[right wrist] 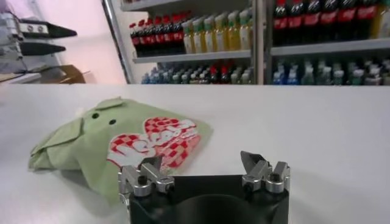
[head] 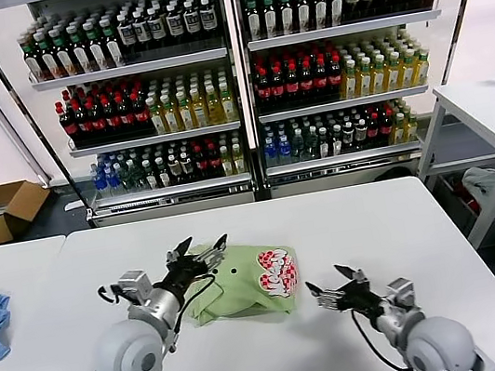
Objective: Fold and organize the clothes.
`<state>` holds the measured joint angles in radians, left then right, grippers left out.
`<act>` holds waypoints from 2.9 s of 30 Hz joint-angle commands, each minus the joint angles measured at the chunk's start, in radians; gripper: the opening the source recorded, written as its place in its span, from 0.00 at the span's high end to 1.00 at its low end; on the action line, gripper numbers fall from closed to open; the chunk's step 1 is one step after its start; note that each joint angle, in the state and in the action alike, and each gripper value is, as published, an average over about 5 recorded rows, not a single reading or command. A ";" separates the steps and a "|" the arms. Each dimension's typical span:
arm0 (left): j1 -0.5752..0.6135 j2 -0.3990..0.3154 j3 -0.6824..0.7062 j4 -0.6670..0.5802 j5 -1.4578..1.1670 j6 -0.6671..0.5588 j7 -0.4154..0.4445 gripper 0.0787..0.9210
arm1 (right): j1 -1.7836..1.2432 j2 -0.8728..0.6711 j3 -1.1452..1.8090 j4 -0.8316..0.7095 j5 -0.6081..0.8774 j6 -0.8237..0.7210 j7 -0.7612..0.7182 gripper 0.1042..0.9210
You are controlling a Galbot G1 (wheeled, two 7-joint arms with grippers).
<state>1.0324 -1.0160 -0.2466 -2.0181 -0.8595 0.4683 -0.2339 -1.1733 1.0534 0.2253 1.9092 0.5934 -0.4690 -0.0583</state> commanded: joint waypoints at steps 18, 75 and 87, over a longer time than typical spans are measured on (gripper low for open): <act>0.076 0.043 -0.131 -0.045 -0.013 0.012 0.017 0.12 | 0.225 0.013 -0.206 -0.125 0.003 -0.108 -0.017 0.73; 0.132 0.146 0.119 0.013 -0.030 0.096 0.089 0.12 | -0.245 -0.140 0.157 0.139 -0.079 0.019 -0.074 0.18; 0.096 0.129 0.152 0.038 -0.027 0.096 0.092 0.12 | -0.214 -0.132 0.131 0.104 -0.086 0.020 -0.073 0.59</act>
<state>1.1709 -0.8849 -0.1124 -2.0095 -0.8825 0.5635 -0.1482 -1.3906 0.9162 0.3646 2.0206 0.5120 -0.4492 -0.1335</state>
